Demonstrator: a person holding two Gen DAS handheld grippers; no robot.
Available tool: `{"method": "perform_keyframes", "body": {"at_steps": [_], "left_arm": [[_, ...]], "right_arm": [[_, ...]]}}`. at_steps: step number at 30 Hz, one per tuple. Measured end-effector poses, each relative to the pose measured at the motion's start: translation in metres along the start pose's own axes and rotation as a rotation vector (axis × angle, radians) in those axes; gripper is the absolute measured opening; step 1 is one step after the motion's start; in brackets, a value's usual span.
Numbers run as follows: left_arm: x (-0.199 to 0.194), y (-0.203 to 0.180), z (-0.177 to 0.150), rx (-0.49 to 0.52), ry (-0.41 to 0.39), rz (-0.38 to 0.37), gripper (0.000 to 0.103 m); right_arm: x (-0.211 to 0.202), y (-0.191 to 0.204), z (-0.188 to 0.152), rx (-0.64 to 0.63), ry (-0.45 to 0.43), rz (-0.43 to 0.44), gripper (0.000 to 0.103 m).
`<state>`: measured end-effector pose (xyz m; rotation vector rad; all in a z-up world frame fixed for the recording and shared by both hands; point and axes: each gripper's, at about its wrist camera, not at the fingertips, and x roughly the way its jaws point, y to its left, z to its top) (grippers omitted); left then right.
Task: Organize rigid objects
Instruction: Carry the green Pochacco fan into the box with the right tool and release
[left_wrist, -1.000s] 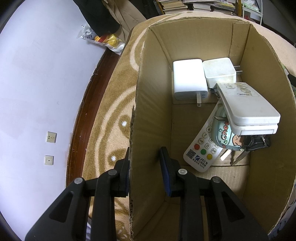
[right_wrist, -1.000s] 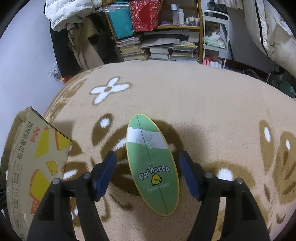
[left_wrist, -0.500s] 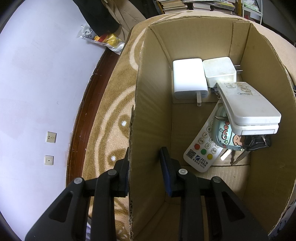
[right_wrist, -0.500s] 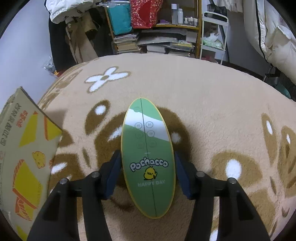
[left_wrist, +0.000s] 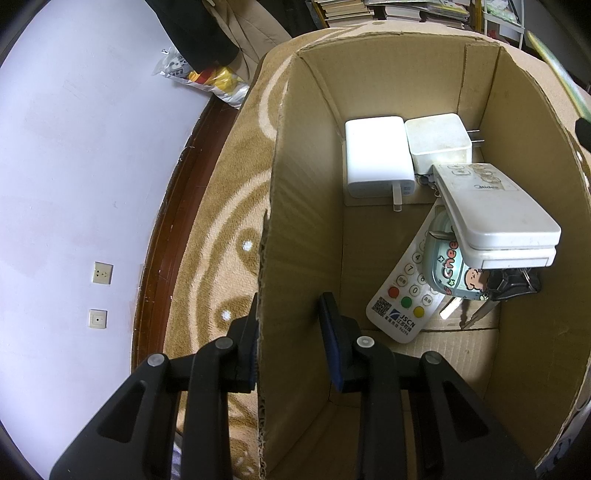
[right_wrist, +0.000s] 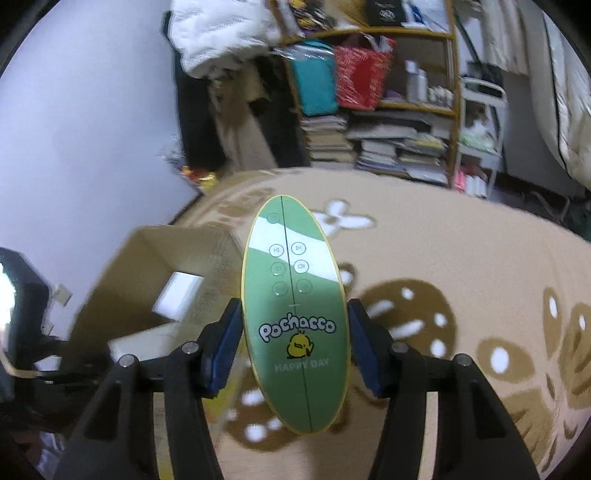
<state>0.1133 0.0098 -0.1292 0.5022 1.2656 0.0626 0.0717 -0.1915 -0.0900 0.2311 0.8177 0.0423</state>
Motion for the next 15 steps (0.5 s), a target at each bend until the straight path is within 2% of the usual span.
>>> {"method": "perform_keyframes", "body": {"at_steps": [5, 15], "left_arm": [[0.0, 0.0, 0.001, -0.001, 0.001, -0.001, 0.028], [0.004, 0.006, 0.001, -0.012, 0.006, -0.014, 0.028]], "right_arm": [[-0.021, 0.031, 0.003, -0.038, -0.044, 0.074, 0.06], [-0.022, 0.069, -0.002, -0.109, -0.007, 0.134, 0.06]]}}
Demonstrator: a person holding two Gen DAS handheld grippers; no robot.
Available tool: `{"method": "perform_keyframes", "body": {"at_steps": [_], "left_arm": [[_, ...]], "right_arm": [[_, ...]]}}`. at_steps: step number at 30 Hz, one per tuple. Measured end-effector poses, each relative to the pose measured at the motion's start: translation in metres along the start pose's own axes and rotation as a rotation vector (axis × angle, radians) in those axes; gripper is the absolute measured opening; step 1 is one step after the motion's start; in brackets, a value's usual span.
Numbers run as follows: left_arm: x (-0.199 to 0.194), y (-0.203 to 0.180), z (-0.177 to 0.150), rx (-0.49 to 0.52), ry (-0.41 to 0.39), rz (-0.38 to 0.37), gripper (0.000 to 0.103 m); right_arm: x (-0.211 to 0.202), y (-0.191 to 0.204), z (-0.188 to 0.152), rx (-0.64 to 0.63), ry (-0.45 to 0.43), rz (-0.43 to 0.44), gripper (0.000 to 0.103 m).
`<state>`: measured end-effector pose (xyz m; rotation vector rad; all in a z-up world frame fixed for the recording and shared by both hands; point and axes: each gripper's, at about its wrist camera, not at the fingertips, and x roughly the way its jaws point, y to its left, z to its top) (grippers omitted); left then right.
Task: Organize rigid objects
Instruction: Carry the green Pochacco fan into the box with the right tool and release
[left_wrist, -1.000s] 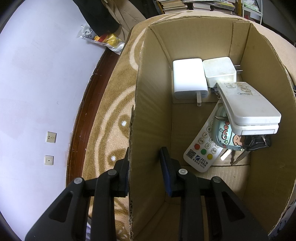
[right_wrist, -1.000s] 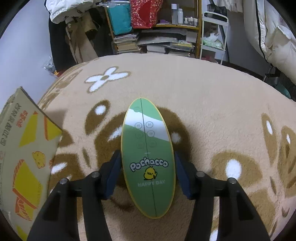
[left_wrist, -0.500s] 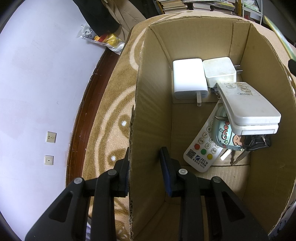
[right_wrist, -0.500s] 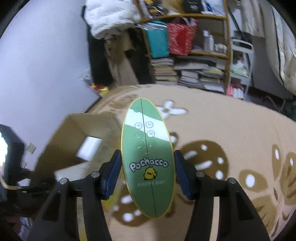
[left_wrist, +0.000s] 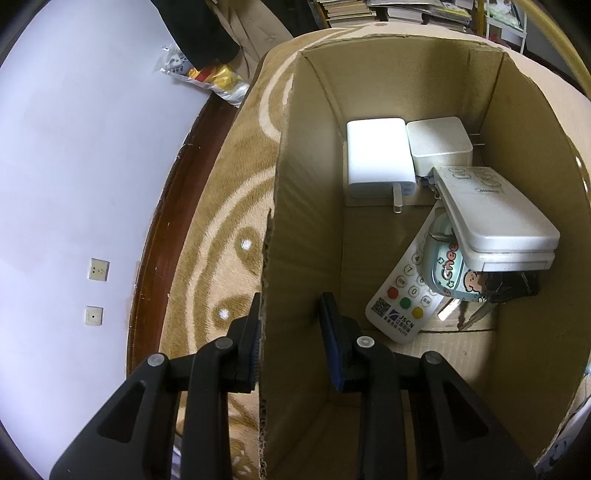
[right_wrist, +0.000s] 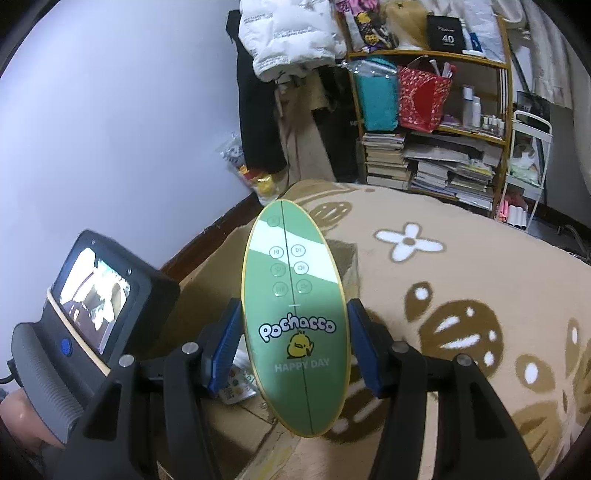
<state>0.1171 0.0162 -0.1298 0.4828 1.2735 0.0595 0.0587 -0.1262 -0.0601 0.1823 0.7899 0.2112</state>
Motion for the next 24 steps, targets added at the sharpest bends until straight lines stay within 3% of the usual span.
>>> {"method": "perform_keyframes", "body": {"at_steps": [14, 16, 18, 24], "left_arm": [[0.003, -0.003, 0.001, 0.011, 0.002, 0.009, 0.028], [0.003, -0.004, 0.002, 0.011, 0.002, 0.01, 0.028], [0.003, -0.004, 0.002, 0.009, 0.002, 0.009, 0.028], [0.002, -0.006, 0.001, 0.016, 0.004, 0.015, 0.028]], "right_arm": [[-0.005, 0.009, -0.003, -0.01, 0.011, 0.002, 0.059], [-0.011, 0.006, -0.004, -0.009, 0.004, -0.01, 0.063], [-0.016, 0.001, -0.005, 0.006, -0.001, -0.025, 0.075], [-0.03, -0.023, -0.013, 0.071, -0.004, -0.069, 0.096]]}}
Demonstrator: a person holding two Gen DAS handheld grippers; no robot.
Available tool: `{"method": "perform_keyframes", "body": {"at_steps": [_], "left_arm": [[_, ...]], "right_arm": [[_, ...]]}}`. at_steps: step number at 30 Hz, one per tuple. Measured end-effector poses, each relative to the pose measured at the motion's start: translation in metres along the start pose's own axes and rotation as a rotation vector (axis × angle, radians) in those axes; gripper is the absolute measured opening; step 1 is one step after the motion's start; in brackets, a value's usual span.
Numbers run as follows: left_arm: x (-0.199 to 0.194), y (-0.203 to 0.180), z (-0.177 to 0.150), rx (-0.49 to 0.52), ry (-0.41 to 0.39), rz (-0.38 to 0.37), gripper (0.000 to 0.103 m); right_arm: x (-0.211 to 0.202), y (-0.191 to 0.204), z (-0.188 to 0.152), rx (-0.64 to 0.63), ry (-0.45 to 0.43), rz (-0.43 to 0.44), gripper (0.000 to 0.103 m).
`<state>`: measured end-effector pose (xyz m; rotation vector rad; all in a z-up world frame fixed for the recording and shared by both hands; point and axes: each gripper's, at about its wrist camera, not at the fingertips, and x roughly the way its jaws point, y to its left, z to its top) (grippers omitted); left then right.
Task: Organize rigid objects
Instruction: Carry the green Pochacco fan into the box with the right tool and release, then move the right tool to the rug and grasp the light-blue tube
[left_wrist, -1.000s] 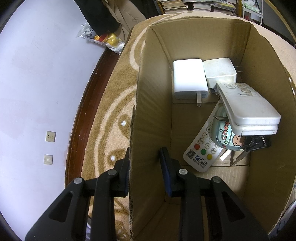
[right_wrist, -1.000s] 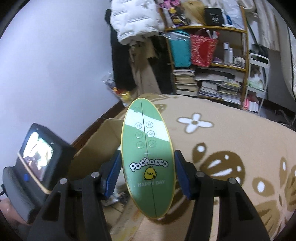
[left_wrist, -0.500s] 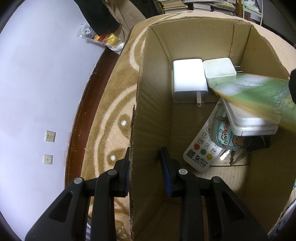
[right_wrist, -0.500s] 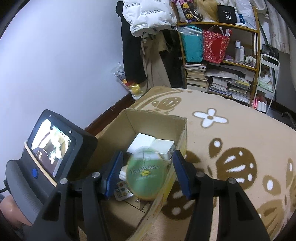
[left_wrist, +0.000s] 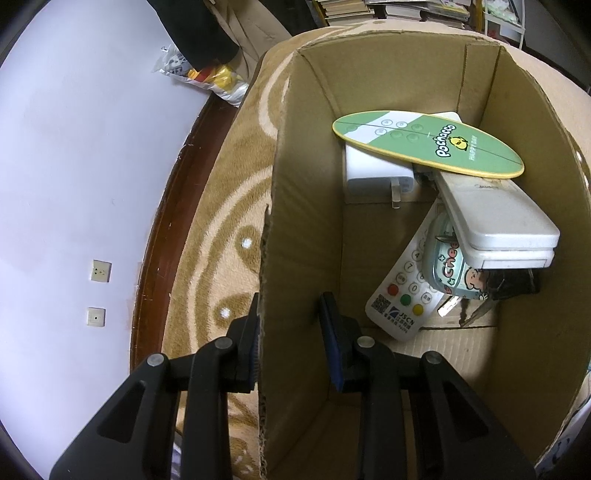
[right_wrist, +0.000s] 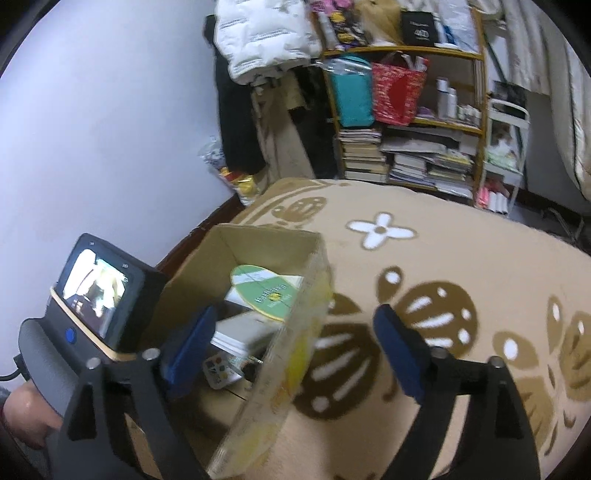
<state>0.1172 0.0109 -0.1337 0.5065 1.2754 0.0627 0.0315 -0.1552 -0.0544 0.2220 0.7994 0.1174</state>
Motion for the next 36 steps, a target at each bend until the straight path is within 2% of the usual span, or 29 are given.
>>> {"method": "perform_keyframes", "body": {"at_steps": [4, 14, 18, 20, 23, 24, 29, 33, 36], "left_arm": [[0.0, -0.001, 0.0, 0.003, 0.001, 0.002, 0.029], [0.0, -0.003, -0.003, 0.01, 0.006, 0.008, 0.03], [0.0, -0.002, -0.004, 0.014, 0.003, 0.023, 0.034], [0.0, 0.0, -0.004, 0.007, 0.004, 0.015, 0.034], [0.001, 0.002, -0.005, 0.004, 0.004, -0.001, 0.029], [0.001, 0.001, -0.005, 0.008, 0.005, -0.008, 0.025], [0.0, 0.001, -0.006, 0.001, 0.005, -0.017, 0.025], [0.0, 0.003, -0.005, -0.001, 0.005, -0.018, 0.025], [0.001, 0.005, -0.005, -0.003, 0.006, -0.021, 0.025]], "right_arm": [[-0.007, -0.022, -0.01, 0.043, 0.008, -0.096, 0.098], [-0.014, -0.079, -0.045, 0.183, 0.072, -0.208, 0.098], [-0.012, -0.096, -0.058, 0.215, 0.105, -0.249, 0.098], [-0.015, -0.106, -0.066, 0.243, 0.103, -0.269, 0.098], [-0.017, -0.119, -0.074, 0.277, 0.113, -0.292, 0.098], [-0.017, -0.123, -0.076, 0.286, 0.121, -0.302, 0.097], [-0.011, -0.141, -0.093, 0.346, 0.181, -0.339, 0.089], [-0.005, -0.149, -0.103, 0.387, 0.237, -0.358, 0.071], [-0.005, -0.15, -0.105, 0.386, 0.242, -0.371, 0.071]]}}
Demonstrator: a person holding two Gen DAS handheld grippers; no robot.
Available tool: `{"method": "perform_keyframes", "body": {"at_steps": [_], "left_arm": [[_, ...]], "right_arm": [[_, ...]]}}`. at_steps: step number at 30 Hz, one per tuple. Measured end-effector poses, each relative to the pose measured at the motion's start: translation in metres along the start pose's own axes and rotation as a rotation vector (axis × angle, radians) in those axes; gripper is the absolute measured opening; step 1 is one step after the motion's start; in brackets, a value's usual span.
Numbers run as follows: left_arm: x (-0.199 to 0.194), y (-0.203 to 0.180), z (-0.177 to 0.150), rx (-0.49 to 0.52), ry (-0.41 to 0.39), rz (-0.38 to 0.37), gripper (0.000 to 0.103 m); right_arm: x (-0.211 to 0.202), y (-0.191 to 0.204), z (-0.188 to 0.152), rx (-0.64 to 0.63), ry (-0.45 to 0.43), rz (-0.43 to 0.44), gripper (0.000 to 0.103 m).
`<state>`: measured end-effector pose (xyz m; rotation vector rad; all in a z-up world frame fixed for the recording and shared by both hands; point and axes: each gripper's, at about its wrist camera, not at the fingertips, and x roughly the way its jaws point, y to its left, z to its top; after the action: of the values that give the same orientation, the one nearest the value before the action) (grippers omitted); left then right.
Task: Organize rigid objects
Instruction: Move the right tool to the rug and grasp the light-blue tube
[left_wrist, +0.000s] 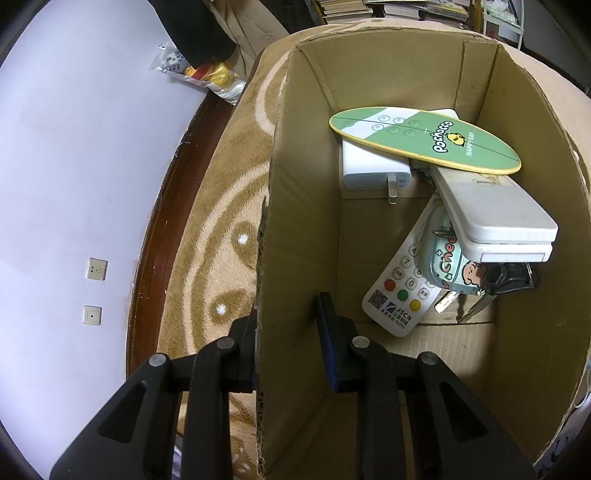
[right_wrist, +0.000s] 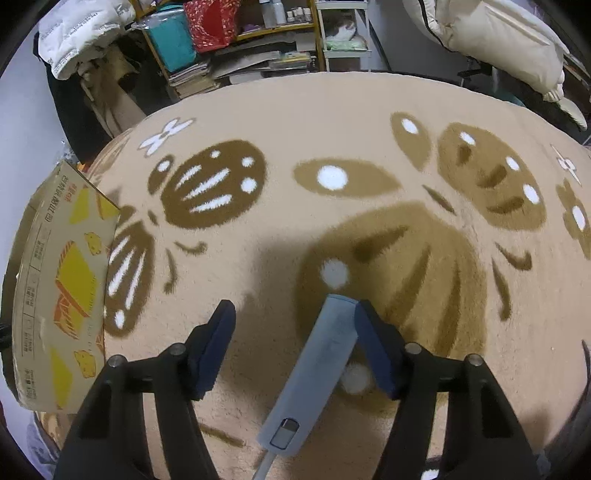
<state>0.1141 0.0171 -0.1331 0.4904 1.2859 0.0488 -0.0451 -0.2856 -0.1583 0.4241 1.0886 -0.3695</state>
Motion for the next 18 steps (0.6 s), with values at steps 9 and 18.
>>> {"method": "perform_keyframes", "body": {"at_steps": [9, 18], "left_arm": [[0.0002, 0.0025, -0.0009, 0.002, -0.001, -0.001, 0.025], [0.0004, 0.0025, -0.0011, 0.004, -0.001, 0.003, 0.026]], "right_arm": [[0.0012, -0.0082, -0.0032, 0.043, 0.02, -0.009, 0.07], [0.0067, -0.0091, -0.0051, 0.044, 0.049, -0.014, 0.057]]}}
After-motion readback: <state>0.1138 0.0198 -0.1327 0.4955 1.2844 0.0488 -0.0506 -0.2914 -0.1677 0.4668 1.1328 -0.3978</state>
